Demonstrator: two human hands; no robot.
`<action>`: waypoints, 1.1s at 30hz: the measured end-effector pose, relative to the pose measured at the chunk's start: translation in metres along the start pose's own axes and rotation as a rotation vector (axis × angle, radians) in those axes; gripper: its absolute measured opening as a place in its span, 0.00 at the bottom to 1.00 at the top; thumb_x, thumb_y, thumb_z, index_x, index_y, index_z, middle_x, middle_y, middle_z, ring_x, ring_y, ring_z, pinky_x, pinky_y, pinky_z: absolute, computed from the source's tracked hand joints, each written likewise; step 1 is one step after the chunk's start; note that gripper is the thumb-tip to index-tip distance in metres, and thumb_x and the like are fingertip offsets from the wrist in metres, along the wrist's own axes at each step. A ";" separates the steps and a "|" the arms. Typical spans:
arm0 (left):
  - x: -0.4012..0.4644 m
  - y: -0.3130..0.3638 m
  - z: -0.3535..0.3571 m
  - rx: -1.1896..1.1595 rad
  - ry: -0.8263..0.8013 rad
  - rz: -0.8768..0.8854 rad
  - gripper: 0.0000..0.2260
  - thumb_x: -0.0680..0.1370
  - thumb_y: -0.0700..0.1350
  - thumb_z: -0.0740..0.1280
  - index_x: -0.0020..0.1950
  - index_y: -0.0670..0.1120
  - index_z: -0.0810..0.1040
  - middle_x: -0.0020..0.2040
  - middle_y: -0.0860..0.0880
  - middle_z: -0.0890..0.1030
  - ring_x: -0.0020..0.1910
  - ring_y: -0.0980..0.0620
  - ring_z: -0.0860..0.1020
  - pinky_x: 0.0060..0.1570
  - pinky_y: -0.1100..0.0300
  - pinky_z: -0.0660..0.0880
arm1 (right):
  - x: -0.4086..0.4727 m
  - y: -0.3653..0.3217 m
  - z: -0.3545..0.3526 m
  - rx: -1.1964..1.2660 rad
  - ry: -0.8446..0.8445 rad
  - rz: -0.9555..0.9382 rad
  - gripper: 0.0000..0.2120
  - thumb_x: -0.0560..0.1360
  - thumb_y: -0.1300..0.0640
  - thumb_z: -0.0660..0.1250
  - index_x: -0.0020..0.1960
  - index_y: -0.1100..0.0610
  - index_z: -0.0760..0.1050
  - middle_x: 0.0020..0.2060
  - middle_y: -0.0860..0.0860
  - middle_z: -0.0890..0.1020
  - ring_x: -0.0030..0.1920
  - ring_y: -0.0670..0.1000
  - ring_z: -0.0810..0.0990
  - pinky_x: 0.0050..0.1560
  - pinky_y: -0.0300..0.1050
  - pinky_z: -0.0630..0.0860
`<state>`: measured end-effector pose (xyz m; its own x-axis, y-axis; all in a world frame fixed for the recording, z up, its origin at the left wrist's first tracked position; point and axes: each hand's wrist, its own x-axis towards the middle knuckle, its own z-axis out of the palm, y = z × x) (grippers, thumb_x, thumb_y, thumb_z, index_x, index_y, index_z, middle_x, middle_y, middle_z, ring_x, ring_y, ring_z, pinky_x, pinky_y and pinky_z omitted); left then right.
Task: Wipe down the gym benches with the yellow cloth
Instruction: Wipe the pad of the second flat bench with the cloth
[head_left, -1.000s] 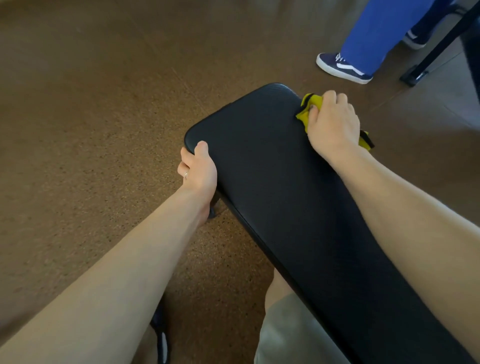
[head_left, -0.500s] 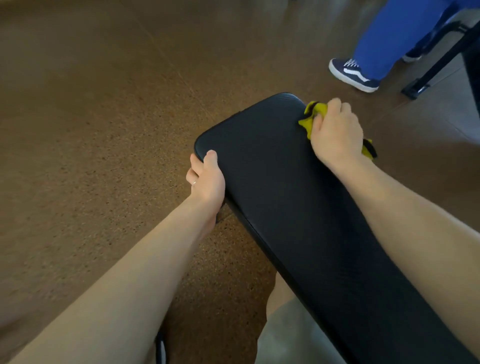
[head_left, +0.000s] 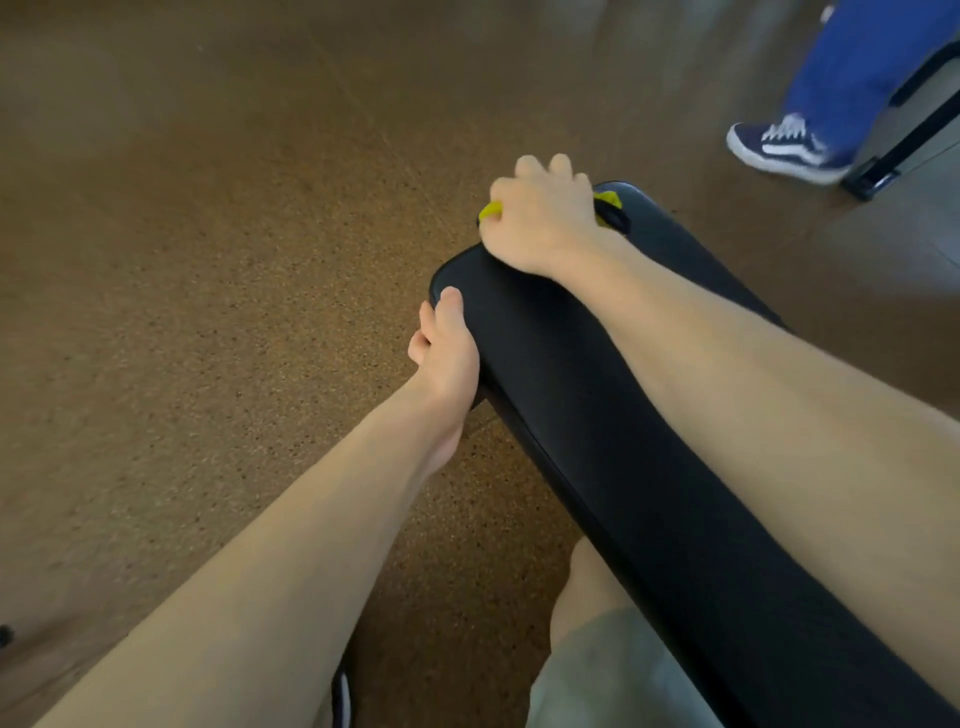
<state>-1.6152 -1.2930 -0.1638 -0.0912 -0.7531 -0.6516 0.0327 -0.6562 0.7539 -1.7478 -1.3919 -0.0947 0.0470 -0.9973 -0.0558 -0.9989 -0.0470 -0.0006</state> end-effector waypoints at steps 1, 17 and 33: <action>0.004 -0.003 -0.005 -0.002 -0.014 0.005 0.51 0.56 0.88 0.55 0.76 0.67 0.64 0.80 0.59 0.63 0.78 0.48 0.65 0.73 0.40 0.61 | -0.005 -0.003 0.001 0.024 0.027 -0.027 0.20 0.80 0.48 0.54 0.66 0.55 0.75 0.65 0.56 0.72 0.64 0.64 0.67 0.62 0.58 0.65; -0.053 0.006 -0.022 -0.298 -0.094 0.074 0.32 0.84 0.64 0.42 0.78 0.50 0.69 0.70 0.51 0.78 0.69 0.54 0.75 0.71 0.56 0.69 | -0.058 -0.042 0.031 0.126 0.257 -0.695 0.15 0.80 0.52 0.55 0.56 0.54 0.79 0.50 0.52 0.81 0.44 0.56 0.74 0.46 0.54 0.74; -0.057 0.006 0.020 -0.119 0.082 0.073 0.22 0.85 0.56 0.49 0.59 0.52 0.81 0.53 0.51 0.86 0.55 0.51 0.83 0.64 0.48 0.77 | -0.042 0.110 0.025 0.145 0.384 0.251 0.17 0.85 0.52 0.53 0.69 0.59 0.70 0.63 0.59 0.77 0.58 0.65 0.74 0.51 0.56 0.71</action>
<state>-1.6297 -1.2526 -0.1202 -0.0024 -0.7969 -0.6040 0.1549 -0.5971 0.7871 -1.8599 -1.3535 -0.1178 -0.2256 -0.9266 0.3008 -0.9681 0.1788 -0.1755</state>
